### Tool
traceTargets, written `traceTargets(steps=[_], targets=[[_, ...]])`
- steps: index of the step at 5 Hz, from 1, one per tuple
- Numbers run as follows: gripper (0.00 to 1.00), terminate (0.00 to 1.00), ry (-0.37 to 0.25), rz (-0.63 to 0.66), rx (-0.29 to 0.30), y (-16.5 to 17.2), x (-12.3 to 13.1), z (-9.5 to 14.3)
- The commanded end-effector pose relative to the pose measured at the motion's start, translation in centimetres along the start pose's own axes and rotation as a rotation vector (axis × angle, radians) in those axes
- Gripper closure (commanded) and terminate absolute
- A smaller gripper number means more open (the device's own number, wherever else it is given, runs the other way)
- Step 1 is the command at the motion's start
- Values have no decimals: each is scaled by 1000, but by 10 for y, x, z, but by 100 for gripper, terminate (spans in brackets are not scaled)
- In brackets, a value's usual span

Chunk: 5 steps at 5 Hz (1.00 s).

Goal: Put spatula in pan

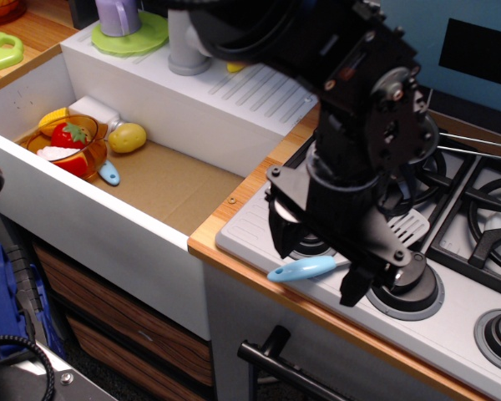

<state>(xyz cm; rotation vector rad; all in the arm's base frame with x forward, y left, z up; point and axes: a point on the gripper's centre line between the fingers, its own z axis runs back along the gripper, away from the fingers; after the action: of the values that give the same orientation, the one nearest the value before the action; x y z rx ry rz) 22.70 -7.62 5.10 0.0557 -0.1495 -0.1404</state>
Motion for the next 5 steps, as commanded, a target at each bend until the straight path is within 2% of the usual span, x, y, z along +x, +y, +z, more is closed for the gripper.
traceTargets(steps=[1, 4, 5], targets=[[0, 0, -30, -7, 6, 6, 4, -1], [0, 0, -57, -28, 5, 19, 7, -20], [0, 0, -63, -22, -22, 23, 3, -30]])
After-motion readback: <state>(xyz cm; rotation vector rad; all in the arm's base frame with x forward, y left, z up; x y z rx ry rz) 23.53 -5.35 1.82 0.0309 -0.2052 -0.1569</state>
